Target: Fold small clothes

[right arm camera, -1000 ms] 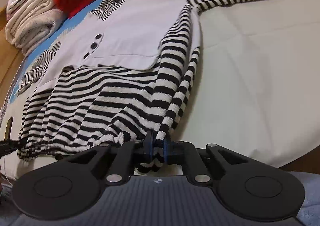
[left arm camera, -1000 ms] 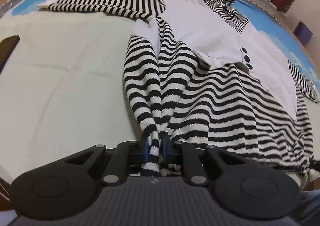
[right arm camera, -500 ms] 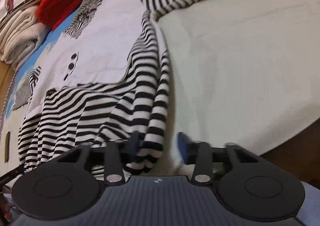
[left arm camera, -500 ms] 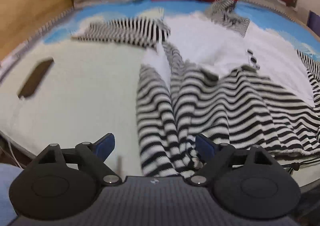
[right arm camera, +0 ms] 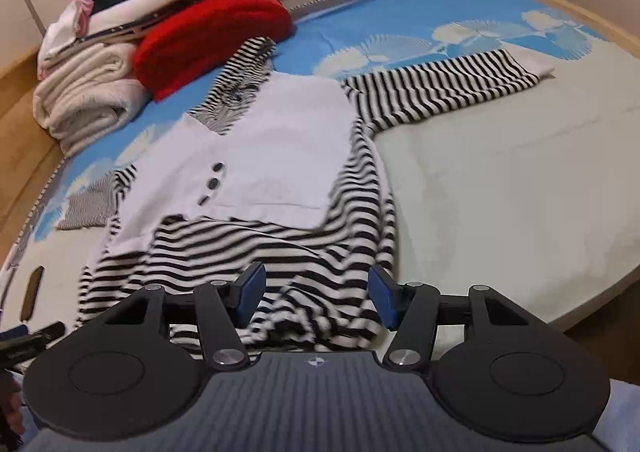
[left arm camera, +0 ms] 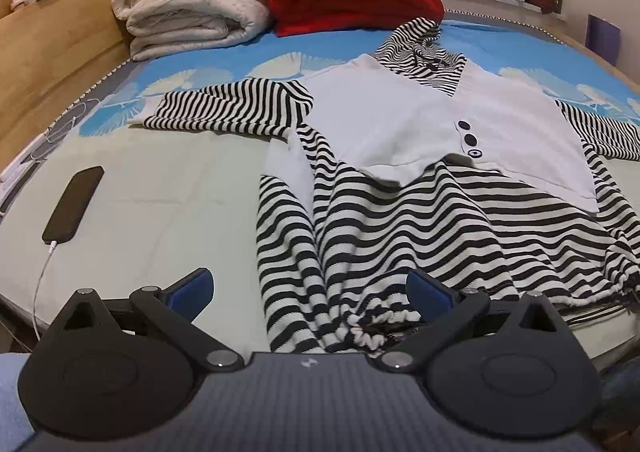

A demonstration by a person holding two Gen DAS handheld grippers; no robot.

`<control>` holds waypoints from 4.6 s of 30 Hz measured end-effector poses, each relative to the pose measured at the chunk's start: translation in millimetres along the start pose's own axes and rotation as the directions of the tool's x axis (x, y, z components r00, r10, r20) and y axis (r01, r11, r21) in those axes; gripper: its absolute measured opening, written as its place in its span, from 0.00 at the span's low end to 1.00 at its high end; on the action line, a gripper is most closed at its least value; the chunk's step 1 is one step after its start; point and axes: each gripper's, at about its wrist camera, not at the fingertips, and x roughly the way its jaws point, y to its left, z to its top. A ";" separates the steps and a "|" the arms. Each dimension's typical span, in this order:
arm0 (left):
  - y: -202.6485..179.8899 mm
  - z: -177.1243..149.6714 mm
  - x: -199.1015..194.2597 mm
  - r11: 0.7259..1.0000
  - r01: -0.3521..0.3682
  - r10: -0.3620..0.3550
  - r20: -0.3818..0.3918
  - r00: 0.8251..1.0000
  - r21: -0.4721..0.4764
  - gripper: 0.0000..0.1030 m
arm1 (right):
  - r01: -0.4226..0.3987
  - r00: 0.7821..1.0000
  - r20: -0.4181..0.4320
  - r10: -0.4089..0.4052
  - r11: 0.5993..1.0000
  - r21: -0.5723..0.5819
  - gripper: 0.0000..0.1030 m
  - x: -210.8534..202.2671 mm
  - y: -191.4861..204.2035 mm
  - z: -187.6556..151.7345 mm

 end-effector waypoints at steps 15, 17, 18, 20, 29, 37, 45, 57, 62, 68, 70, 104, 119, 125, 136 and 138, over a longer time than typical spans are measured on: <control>4.7 18.3 18.7 0.999 0.014 -0.015 -0.023 1.000 -0.039 1.00 | -0.033 0.999 -0.029 0.030 0.994 -0.103 0.57 20.3 38.0 -3.1; 16.5 28.6 24.5 0.996 -0.002 0.001 -0.013 1.000 -0.093 1.00 | -0.029 0.999 -0.024 0.027 0.994 -0.106 0.57 23.6 41.2 -0.2; 23.9 34.8 28.3 0.993 -0.006 0.005 -0.012 1.000 -0.121 1.00 | -0.025 1.000 -0.020 0.024 0.994 -0.103 0.57 26.4 42.8 2.1; 43.9 52.2 39.8 0.981 -0.021 0.020 -0.007 1.000 -0.192 1.00 | -0.017 1.000 -0.014 0.016 0.996 -0.086 0.57 33.4 44.9 7.6; 167.6 152.9 143.3 0.873 -0.047 0.130 0.139 0.982 -0.485 1.00 | -0.026 0.999 0.029 0.025 0.999 0.028 0.57 100.9 51.9 67.1; 293.2 173.3 293.8 0.527 0.021 0.002 0.026 1.000 -0.849 0.97 | -0.020 0.997 0.078 0.013 0.996 0.085 0.57 180.2 39.1 123.6; 310.0 187.0 343.5 0.553 -0.022 0.054 0.009 0.998 -0.833 0.99 | 0.006 1.000 0.008 -0.007 0.992 0.124 0.57 232.6 26.0 144.9; 310.0 214.0 305.9 0.556 -0.261 0.226 -0.158 0.961 -0.790 0.05 | 0.007 1.000 -0.001 -0.007 0.986 0.164 0.57 223.6 20.7 146.1; 270.9 260.3 259.9 0.630 -0.215 0.269 -0.050 0.962 -0.746 0.05 | -0.032 0.999 0.048 0.024 0.985 0.172 0.58 206.3 21.0 151.9; 86.0 324.0 223.9 0.847 0.012 0.083 0.155 0.984 -0.531 0.05 | -0.047 0.998 0.058 0.028 0.937 0.346 0.57 196.5 -2.3 152.2; 2.6 325.6 207.4 0.904 0.137 -0.057 0.203 0.978 -0.406 0.05 | -0.019 0.998 0.069 -0.007 0.930 0.368 0.57 191.6 -8.7 153.3; 31.9 146.8 270.5 0.999 -0.031 0.027 -0.228 0.973 -0.018 1.00 | -0.010 1.000 -0.013 0.014 0.961 0.276 0.61 248.7 30.1 141.5; 27.7 157.6 248.1 0.999 0.007 -0.015 -0.189 0.982 -0.041 1.00 | -0.027 0.996 0.086 0.011 0.981 0.191 0.52 283.6 32.9 166.3; 39.5 141.9 280.5 0.990 0.024 -0.067 -0.316 0.946 -0.136 1.00 | -0.023 0.998 0.058 0.005 0.950 0.311 0.49 317.7 21.1 157.2; 70.0 151.1 281.1 0.971 -0.052 -0.019 -0.296 0.955 -0.232 1.00 | 0.000 0.984 0.172 -0.036 0.979 0.204 0.06 307.0 52.5 159.4; 75.0 152.2 282.2 0.964 -0.058 -0.025 -0.306 0.952 -0.261 1.00 | -0.011 0.987 0.158 -0.019 0.982 0.191 0.06 299.0 56.5 161.5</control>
